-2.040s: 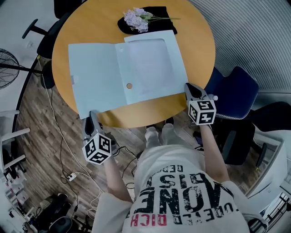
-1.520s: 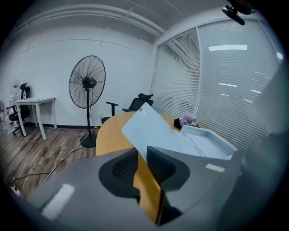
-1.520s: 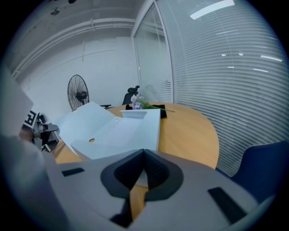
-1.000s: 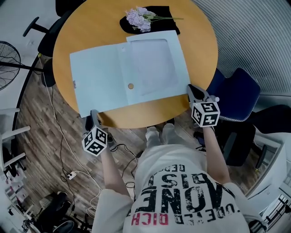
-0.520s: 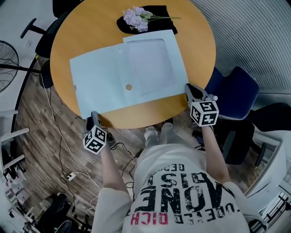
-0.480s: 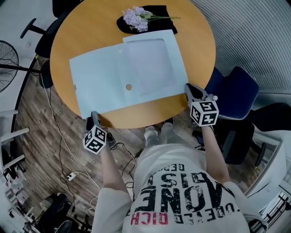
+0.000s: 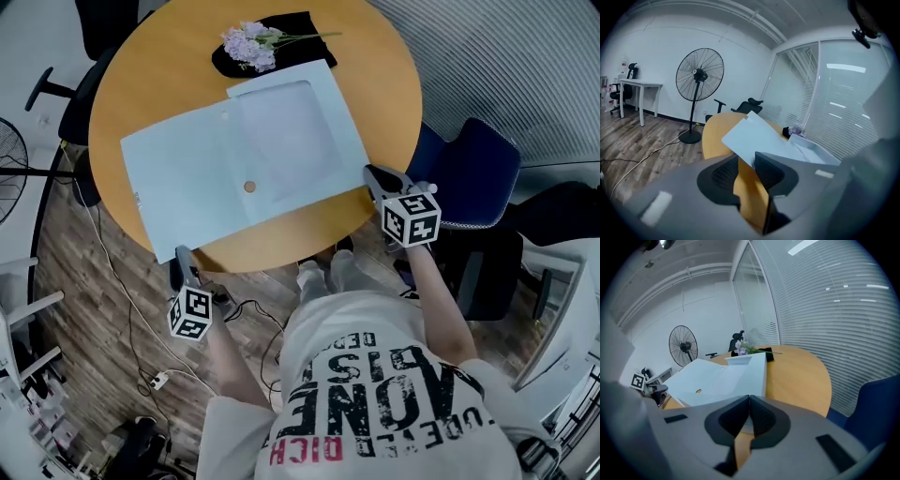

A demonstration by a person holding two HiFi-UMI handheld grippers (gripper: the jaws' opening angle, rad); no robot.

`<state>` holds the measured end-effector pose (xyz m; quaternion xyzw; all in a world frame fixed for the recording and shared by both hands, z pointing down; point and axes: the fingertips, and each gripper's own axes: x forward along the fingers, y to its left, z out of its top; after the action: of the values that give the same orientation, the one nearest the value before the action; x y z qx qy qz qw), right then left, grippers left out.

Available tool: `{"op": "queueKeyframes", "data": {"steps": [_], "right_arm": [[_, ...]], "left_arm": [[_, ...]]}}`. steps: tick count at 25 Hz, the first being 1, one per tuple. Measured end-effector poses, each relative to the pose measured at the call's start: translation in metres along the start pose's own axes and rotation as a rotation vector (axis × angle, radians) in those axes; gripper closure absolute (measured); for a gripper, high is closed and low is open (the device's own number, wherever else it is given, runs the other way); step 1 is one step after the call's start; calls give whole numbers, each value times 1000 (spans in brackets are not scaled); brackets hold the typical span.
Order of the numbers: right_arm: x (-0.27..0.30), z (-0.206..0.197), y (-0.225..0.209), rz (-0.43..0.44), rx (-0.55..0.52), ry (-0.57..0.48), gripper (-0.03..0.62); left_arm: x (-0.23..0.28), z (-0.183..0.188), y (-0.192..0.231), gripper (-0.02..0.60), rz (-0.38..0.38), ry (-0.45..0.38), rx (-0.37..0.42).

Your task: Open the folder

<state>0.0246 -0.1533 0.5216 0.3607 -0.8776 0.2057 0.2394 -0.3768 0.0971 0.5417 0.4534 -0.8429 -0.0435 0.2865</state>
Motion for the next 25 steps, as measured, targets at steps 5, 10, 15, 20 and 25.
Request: {"op": "queueKeyframes", "data": {"steps": [5,10,15,20,25], "right_arm": [[-7,11,6,29,-43,-33,582],[-22,39,26,45,-103,-117,582],[-36,55,41,79,-111,-168,582],[-56,71,55,102,-129,-204,582],[-72,85,69,117,-129,-229,582]], "left_arm": [[-23,30,-31,479,-85,-88,45],[-37,52,-63,479,-143,-144,69],[-41,62,-85,479,-180,-158,104],[-48,71,-106,477,-215,-172,148],[-57,84,-132,476,-273,-205,203]]}}
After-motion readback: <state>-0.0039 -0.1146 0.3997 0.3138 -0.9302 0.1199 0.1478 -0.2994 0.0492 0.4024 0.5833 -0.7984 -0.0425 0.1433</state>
